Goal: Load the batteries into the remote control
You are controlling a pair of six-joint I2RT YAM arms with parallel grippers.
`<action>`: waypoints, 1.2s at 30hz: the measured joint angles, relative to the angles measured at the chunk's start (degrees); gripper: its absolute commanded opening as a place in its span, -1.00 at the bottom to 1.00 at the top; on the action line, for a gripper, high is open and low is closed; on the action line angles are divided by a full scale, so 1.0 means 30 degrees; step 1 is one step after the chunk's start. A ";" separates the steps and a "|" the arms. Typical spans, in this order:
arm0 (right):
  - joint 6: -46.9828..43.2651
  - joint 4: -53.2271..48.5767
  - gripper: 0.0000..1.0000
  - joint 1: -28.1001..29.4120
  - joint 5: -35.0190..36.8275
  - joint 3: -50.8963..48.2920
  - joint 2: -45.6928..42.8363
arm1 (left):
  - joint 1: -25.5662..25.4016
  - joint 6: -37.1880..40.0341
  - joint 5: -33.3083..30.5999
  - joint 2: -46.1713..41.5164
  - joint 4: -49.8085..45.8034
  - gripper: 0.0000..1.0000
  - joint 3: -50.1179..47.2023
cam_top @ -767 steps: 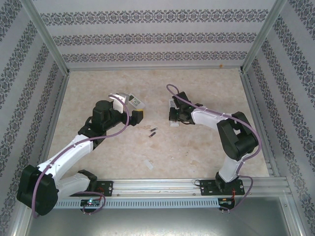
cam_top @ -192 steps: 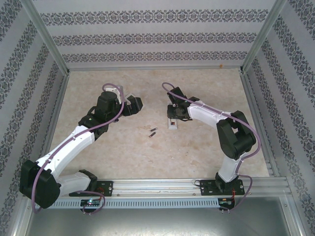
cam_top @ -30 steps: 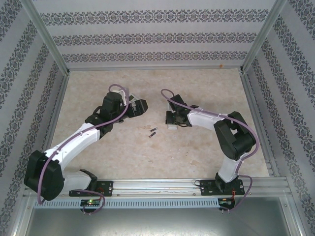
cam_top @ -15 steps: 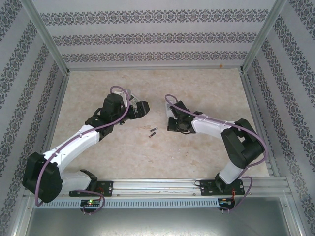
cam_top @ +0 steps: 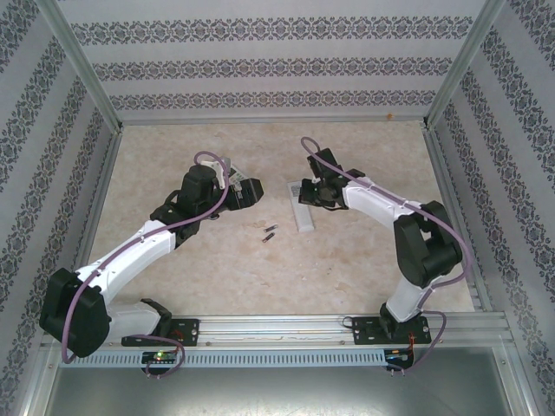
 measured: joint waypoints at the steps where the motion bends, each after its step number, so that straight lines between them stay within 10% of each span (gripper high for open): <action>1: 0.0000 0.0000 -1.00 0.0015 -0.0044 0.0000 0.0248 | 0.0000 0.0095 0.0000 0.0058 0.0007 1.00 0.0000; 36: -0.0197 -0.0634 -1.00 0.0736 -0.0481 0.1020 0.1836 | 0.0000 0.0612 0.0007 0.0794 0.0022 1.00 0.0036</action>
